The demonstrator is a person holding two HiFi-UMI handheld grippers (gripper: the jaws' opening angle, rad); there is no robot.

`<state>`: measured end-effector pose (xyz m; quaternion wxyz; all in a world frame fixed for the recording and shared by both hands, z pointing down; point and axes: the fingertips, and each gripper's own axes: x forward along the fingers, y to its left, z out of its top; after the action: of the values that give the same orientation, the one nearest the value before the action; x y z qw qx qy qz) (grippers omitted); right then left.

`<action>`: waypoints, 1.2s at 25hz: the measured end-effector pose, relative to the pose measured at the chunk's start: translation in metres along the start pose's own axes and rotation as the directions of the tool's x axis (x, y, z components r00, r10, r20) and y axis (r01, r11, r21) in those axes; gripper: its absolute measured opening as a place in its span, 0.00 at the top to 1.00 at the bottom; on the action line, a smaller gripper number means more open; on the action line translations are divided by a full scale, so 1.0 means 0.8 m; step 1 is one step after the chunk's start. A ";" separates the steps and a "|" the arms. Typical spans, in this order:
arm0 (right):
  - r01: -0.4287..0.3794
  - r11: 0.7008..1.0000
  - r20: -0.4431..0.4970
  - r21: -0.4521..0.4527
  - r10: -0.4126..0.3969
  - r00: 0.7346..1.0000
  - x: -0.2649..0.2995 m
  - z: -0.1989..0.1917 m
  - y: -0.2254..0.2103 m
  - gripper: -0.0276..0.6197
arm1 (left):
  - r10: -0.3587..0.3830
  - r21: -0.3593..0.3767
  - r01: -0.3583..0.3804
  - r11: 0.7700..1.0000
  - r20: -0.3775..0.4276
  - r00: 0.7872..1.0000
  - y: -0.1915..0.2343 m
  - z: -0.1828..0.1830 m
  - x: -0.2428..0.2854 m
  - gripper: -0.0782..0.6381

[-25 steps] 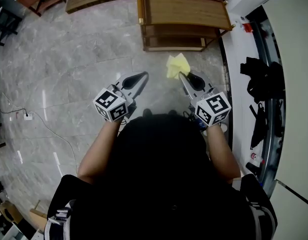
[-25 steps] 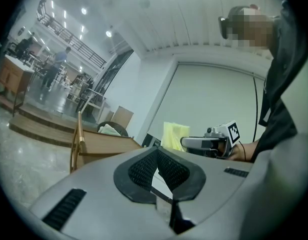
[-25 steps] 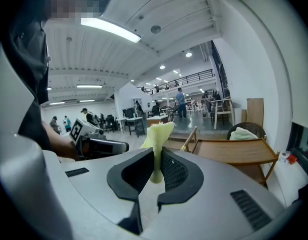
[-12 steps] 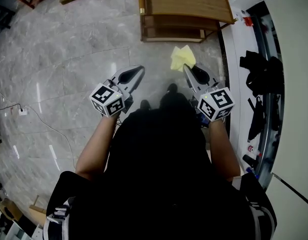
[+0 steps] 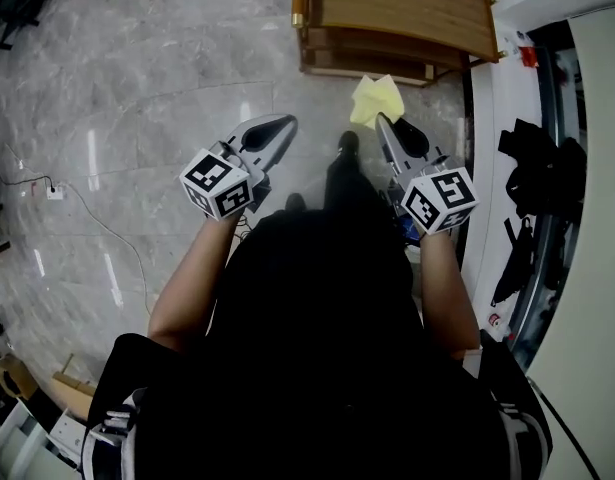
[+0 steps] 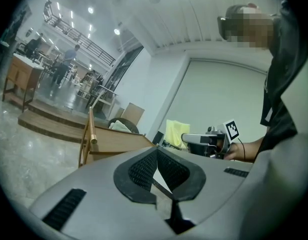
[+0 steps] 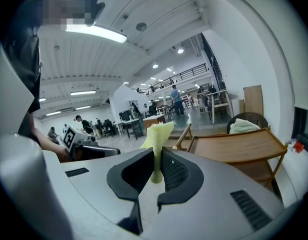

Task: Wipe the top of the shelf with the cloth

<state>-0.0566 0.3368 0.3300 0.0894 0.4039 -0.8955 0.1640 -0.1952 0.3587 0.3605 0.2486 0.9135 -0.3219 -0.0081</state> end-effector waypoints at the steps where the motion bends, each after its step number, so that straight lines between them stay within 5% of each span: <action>1: -0.008 1.000 0.005 0.007 0.008 1.000 0.012 0.003 -0.014 0.89 | 0.009 0.003 -0.009 1.000 -0.007 1.000 0.009 0.004 0.011 0.88; 8: -0.055 0.998 0.016 0.041 0.055 0.998 0.065 0.034 -0.103 0.89 | 0.079 0.002 -0.079 0.997 -0.054 0.995 0.053 0.037 0.094 0.88; 12: -0.111 0.988 0.039 0.106 0.107 0.993 0.074 0.057 -0.155 0.89 | 0.129 0.065 -0.123 0.990 -0.098 0.987 0.054 0.061 0.149 0.88; 18: -0.208 0.970 0.025 0.124 0.206 0.978 0.122 0.065 -0.180 0.89 | 0.182 0.064 -0.176 0.982 -0.101 0.978 0.070 0.101 0.184 0.88; 30: -0.141 0.983 0.027 0.118 0.139 0.990 0.184 0.106 -0.255 0.89 | 0.251 0.038 -0.248 0.968 -0.089 0.964 0.147 0.139 0.243 0.88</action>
<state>-0.0019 0.0772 0.3390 0.0449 0.3463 -0.9110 0.2195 -0.1292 0.1149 0.3451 0.2501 0.8683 -0.4226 0.0701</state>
